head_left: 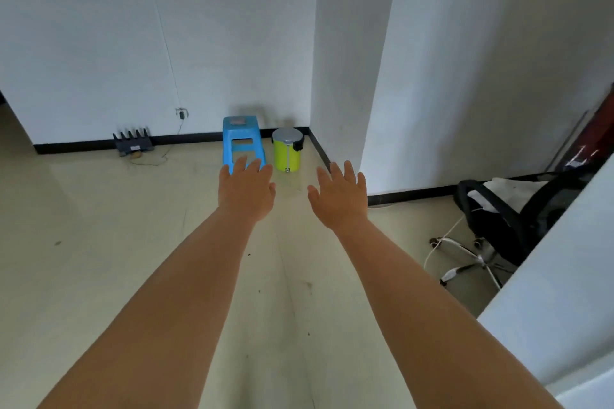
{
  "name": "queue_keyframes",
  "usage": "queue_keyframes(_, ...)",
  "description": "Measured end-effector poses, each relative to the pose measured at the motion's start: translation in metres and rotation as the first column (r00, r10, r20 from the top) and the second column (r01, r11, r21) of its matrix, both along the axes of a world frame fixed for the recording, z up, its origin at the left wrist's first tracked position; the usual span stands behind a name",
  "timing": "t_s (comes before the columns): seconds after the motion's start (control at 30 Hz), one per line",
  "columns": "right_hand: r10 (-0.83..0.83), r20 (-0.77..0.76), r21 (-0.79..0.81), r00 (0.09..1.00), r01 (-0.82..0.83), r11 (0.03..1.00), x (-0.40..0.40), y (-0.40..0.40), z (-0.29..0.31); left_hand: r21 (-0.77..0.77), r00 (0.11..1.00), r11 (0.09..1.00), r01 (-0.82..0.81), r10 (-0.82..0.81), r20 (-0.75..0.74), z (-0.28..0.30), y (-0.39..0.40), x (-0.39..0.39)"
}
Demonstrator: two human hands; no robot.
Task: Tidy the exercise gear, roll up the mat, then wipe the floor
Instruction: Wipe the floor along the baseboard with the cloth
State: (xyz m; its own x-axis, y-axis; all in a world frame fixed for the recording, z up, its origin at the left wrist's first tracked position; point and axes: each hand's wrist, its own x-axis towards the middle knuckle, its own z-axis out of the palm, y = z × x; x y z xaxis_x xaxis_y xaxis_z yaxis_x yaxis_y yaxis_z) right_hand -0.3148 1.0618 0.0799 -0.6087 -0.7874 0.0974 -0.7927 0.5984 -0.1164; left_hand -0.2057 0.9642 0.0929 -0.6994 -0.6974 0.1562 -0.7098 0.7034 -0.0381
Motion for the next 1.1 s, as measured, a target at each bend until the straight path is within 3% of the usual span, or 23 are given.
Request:
queue_keyframes(0.47,-0.106,-0.005,-0.025,0.994,0.105,0.994,-0.222,-0.409,-0.004,0.060,0.993,0.993,0.104,-0.107,0.057,-0.017,-0.418,-0.230)
queue_keyframes(0.73,-0.037,-0.014,0.019,0.999,0.038,0.999,-0.378,-0.658,-0.019,0.115,0.997,0.993,-0.005,-0.003,0.074,-0.034,-0.662,-0.361)
queue_keyframes(1.1,0.055,0.049,0.110,0.997,-0.061,0.992,-0.515,-1.018,-0.076,0.173,0.986,0.977,-0.124,0.101,0.135,-0.090,-1.020,-0.475)
